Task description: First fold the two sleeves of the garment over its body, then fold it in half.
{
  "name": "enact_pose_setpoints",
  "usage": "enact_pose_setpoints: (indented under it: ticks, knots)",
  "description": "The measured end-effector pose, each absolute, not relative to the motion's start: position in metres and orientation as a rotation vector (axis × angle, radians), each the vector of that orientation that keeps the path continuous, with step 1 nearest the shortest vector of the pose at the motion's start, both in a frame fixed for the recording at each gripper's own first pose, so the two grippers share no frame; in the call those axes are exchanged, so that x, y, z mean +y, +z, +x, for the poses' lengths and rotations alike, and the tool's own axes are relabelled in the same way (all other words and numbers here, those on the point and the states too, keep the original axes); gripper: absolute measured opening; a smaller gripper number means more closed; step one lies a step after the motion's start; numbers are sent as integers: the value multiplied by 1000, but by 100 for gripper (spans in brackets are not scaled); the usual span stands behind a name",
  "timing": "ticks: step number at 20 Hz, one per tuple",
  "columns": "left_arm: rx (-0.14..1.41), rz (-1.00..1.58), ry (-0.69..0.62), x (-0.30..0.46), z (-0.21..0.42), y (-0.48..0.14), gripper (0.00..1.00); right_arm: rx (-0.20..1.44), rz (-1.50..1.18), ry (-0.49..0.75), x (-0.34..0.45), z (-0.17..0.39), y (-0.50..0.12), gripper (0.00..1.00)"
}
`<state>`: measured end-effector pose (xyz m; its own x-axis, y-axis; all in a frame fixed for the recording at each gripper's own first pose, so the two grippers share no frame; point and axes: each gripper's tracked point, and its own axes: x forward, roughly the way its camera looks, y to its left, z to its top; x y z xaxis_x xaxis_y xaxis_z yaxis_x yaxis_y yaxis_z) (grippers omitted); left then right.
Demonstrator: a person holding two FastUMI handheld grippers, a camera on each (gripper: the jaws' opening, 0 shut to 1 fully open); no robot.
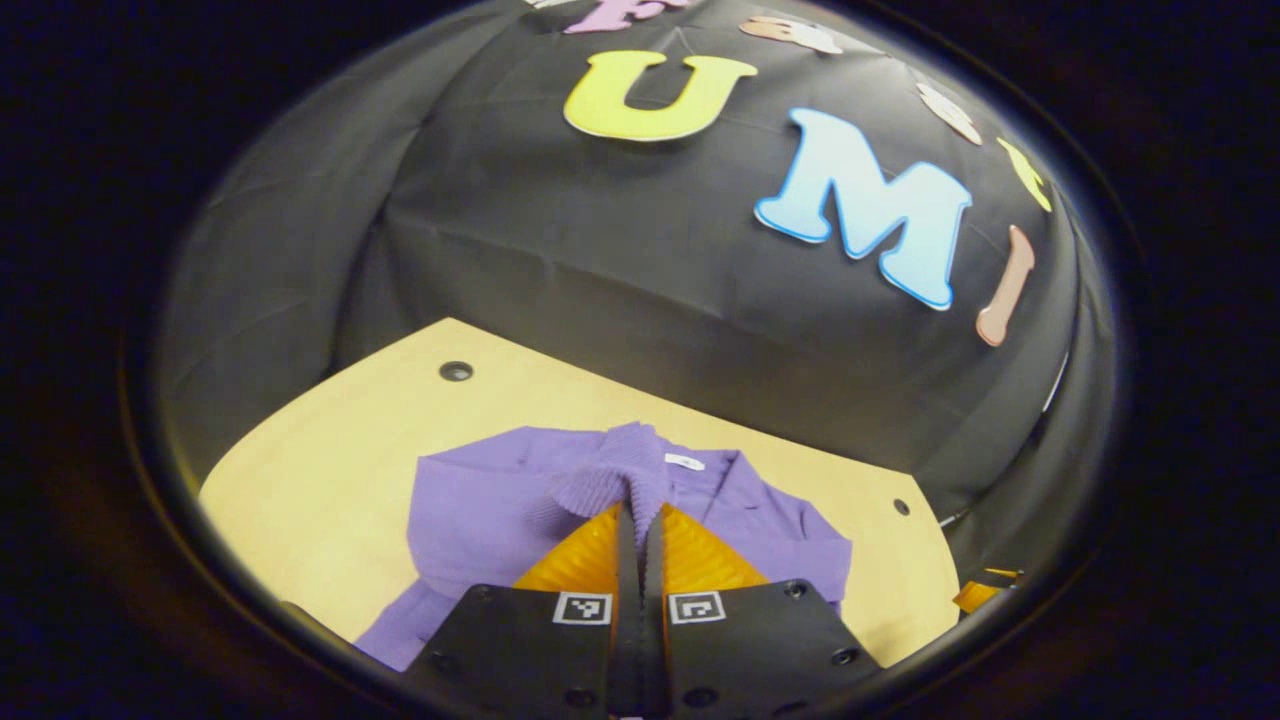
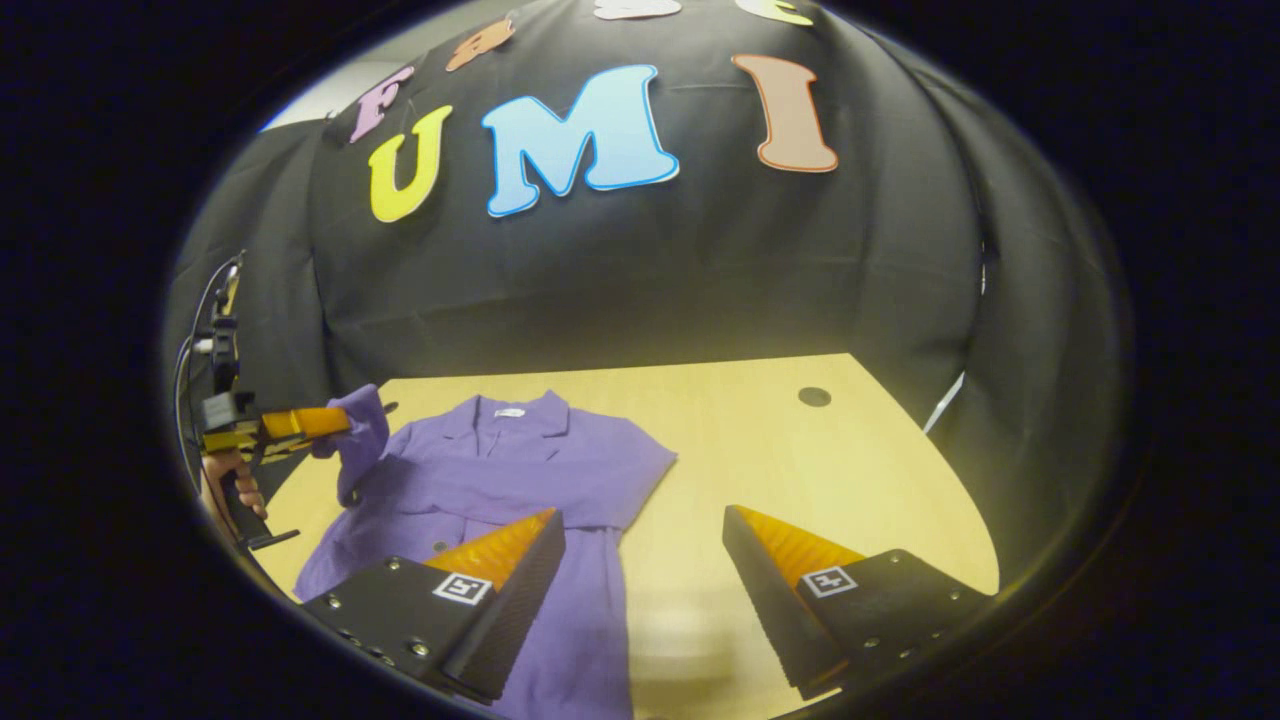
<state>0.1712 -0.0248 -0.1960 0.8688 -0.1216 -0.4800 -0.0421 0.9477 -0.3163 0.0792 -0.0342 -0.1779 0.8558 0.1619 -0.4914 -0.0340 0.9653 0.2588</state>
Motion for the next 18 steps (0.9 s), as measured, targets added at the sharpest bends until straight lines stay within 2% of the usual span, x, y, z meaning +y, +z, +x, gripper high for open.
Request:
enact_pose_setpoints:
  ticks: [10,12,13,14,18]
  knots:
    - [546,-255,-272,-170,188,-205,7,524,212,114,-53,69,-182,96]
    - [579,-240,-283,-183,188,-220,7,522,211,118,-55,65,-180,96]
    - [590,-229,-279,-186,189,-227,7,519,210,121,-55,69,-171,92]
    - [596,-220,-276,-187,190,-232,7,515,208,125,-54,65,-178,96]
    - [615,-207,-258,-189,195,-245,7,515,186,141,-52,56,-177,96]
